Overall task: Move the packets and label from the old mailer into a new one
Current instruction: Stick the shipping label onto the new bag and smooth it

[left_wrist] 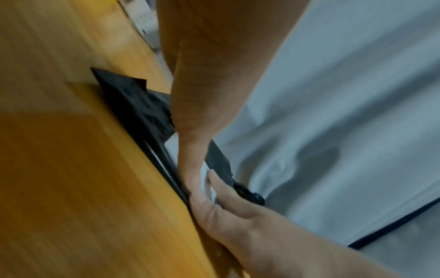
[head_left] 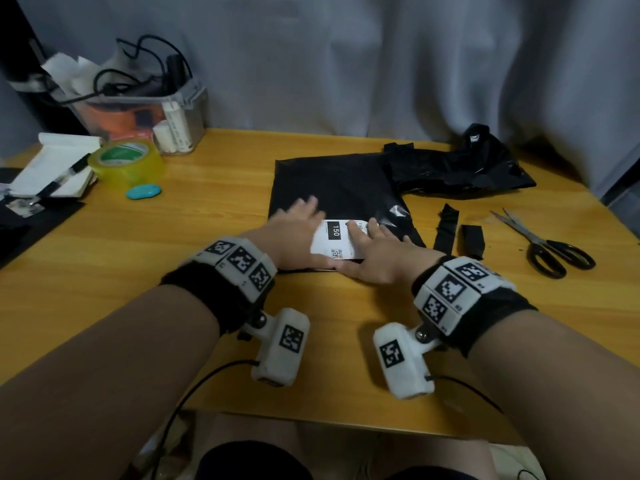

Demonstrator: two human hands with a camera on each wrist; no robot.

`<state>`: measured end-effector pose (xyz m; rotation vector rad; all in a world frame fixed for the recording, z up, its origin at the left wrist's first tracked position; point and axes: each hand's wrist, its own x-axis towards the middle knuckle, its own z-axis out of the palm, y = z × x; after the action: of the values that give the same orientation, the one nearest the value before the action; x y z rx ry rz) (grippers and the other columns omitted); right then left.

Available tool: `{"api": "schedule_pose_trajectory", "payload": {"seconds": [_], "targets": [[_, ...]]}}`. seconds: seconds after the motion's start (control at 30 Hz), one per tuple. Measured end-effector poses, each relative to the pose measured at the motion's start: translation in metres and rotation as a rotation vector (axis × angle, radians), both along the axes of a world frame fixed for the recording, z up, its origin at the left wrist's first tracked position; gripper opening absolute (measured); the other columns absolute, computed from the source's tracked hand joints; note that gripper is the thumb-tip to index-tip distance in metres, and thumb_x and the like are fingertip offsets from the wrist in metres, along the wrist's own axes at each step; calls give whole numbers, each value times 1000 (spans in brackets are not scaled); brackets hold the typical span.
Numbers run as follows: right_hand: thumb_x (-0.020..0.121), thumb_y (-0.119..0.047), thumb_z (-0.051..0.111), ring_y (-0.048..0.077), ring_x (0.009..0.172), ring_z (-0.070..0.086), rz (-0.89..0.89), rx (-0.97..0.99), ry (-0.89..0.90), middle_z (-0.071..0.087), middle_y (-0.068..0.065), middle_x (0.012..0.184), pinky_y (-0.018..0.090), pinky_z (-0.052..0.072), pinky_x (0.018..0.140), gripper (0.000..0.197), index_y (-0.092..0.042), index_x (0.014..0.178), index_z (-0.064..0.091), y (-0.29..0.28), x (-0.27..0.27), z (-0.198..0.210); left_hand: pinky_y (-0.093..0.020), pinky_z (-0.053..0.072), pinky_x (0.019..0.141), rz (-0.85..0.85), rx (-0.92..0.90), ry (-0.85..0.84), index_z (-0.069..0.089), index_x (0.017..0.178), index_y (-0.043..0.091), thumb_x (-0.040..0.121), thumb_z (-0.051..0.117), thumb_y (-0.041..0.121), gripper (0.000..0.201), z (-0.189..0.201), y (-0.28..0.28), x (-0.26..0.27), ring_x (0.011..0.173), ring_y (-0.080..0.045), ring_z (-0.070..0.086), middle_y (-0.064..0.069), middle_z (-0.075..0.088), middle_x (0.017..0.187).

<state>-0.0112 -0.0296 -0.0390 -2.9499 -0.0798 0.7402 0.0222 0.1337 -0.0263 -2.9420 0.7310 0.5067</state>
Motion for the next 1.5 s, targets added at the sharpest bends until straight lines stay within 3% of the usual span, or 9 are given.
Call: {"api": "schedule_pose_trajectory", "payload": {"seconds": [0.17,0.3,0.53,0.63,0.73,1.07,1.2,1.37,1.5], "targets": [[80,-72,47,35,146,-1,69,-101,64,-10,17,158,48,11,119,105,-23,150,-14,-20,1,10,-43,10,119,-8,97,160,-16,147,7,78,45,73,113,-13,-5,4,146,-23,-7,-9,-21,156],[97,-48,36,32,136,34,128,-146,-77,20,19,155,41,34,110,66,-14,150,15,-22,5,14,-44,24,114,15,178,15,10,148,3,64,39,87,123,-12,-3,5,141,-29,23,-19,15,155],[99,-42,34,24,127,47,210,-129,-201,48,4,141,41,43,101,46,-23,141,40,-8,14,18,-35,52,73,-238,199,-297,52,122,13,97,41,32,33,6,-13,-2,91,-21,60,-4,60,110],[91,-45,51,23,108,59,288,-122,-395,61,3,121,34,49,78,51,-25,138,44,1,10,23,-32,47,59,-269,148,-406,53,105,14,97,40,17,16,17,-12,-3,68,-18,52,2,49,80],[94,-17,45,23,78,57,285,-130,-627,59,0,87,32,40,60,25,-21,111,62,12,13,32,-32,47,61,-254,73,-461,52,104,14,99,38,23,17,27,-5,0,76,-20,58,0,57,86],[88,-16,50,31,92,61,158,-95,-893,66,4,96,34,40,67,23,-22,104,66,-8,39,96,-33,42,59,-74,6,-643,64,93,12,96,46,32,28,99,51,20,81,-33,62,-9,64,82],[84,-32,62,28,101,54,-195,318,-1249,55,7,110,42,44,87,25,-16,103,60,-11,39,113,-28,32,51,147,-234,-516,52,57,12,92,55,37,43,135,49,24,56,-21,50,-3,48,55],[81,-45,67,6,108,54,-28,978,-560,53,-11,119,23,47,89,65,-17,135,44,28,2,125,-27,27,45,307,-626,-262,46,51,12,85,64,24,40,174,12,17,47,-14,40,-3,43,50],[79,-28,74,6,116,53,-67,1174,-616,56,-8,126,19,44,94,73,-18,140,35,47,-3,120,-23,41,51,338,-956,-27,65,79,6,86,63,21,17,186,-13,4,58,-15,54,-8,61,70]]}}
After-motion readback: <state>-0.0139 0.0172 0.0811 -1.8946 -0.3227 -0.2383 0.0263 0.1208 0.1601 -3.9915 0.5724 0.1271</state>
